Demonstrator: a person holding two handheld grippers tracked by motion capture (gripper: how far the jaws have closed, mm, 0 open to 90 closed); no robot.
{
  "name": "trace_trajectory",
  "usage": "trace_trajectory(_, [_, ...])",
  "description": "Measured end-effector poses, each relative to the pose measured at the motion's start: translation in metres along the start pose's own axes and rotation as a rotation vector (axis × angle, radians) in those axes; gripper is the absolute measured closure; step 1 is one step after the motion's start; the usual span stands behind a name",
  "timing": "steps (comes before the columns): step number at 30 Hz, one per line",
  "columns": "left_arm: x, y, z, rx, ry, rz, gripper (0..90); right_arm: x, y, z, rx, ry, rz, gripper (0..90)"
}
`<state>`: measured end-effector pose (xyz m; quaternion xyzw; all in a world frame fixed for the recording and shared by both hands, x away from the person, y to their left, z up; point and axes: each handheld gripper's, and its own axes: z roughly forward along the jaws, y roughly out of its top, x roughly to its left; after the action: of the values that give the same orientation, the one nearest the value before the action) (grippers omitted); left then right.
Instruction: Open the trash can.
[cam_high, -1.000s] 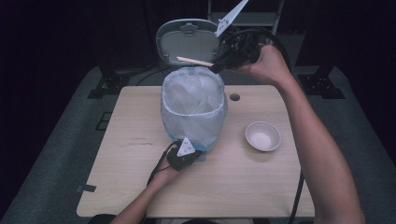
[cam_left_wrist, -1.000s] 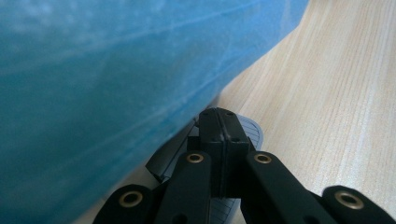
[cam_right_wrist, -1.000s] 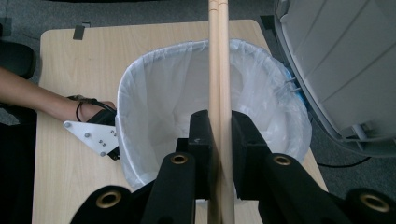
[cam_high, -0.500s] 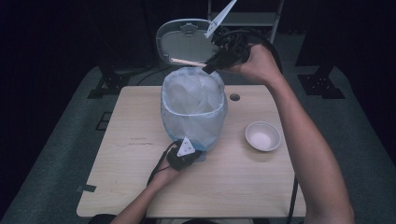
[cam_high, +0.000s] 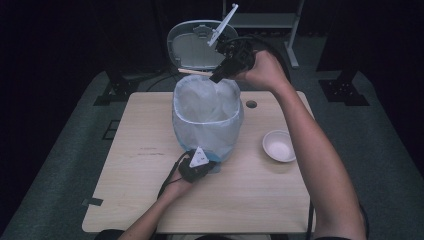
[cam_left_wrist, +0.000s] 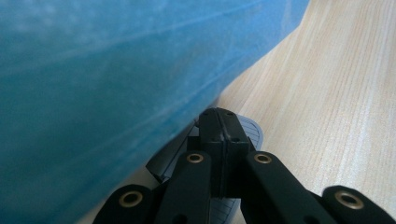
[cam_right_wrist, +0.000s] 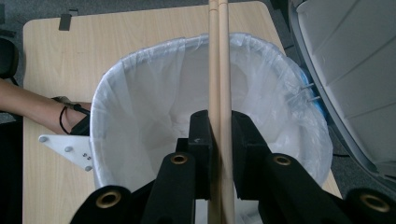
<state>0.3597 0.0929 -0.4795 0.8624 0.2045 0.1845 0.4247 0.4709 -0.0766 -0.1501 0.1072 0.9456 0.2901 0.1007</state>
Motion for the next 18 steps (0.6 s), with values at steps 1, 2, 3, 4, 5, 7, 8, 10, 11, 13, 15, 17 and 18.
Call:
trace_trajectory(1, [0.0, 0.0, 0.0, -0.001, 0.0, 0.0, 90.0, 0.0, 0.0, 0.001, 0.0, 0.002, 0.003, 79.1])
trace_trajectory(2, [0.0, 0.0, 0.0, -0.002, 0.0, 0.002, 90.0, -0.001, 0.001, 0.003, 0.002, 0.004, 0.003, 79.1])
trace_trajectory(3, [0.0, 0.0, 0.0, -0.002, 0.0, 0.003, 90.0, -0.001, 0.002, 0.005, 0.004, 0.005, -0.002, 79.1])
trace_trajectory(4, [0.0, 0.0, 0.0, 0.0, 0.001, 0.001, 90.0, -0.001, 0.002, 0.007, 0.002, 0.007, -0.002, 79.0])
trace_trajectory(5, [0.0, 0.0, 0.0, -0.002, 0.0, 0.003, 90.0, -0.001, 0.002, 0.008, 0.005, 0.009, -0.001, 79.0])
trace_trajectory(7, [0.0, 0.0, 0.0, 0.002, 0.0, 0.003, 90.0, -0.002, 0.003, 0.011, 0.007, 0.014, 0.002, 78.9])
trace_trajectory(8, [0.0, 0.0, 0.0, -0.002, -0.001, -0.001, 90.0, -0.002, 0.004, 0.012, 0.005, 0.018, 0.004, 78.6])
trace_trajectory(10, [0.0, 0.0, 0.0, -0.002, -0.001, -0.002, 90.0, -0.003, 0.004, 0.014, -0.01, 0.012, 0.001, 68.0])
trace_trajectory(11, [0.0, 0.0, 0.0, -0.002, -0.001, -0.002, 90.0, -0.003, 0.004, 0.014, -0.01, 0.012, 0.001, 68.0])
trace_trajectory(13, [0.0, 0.0, 0.0, -0.003, -0.002, -0.002, 90.0, -0.006, 0.003, 0.014, -0.029, 0.022, 0.026, 62.8])
trace_trajectory(15, [0.0, 0.0, 0.0, -0.003, -0.001, -0.002, 90.0, -0.007, -0.001, 0.013, -0.048, 0.022, 0.027, 61.8])
trace_trajectory(17, [0.0, 0.0, 0.0, -0.002, 0.0, 0.0, 90.0, -0.007, -0.006, 0.011, -0.058, 0.026, 0.032, 61.4])
trace_trajectory(18, [0.0, 0.0, 0.0, -0.003, 0.0, 0.001, 90.0, -0.007, -0.009, 0.01, -0.059, 0.025, 0.031, 61.4])
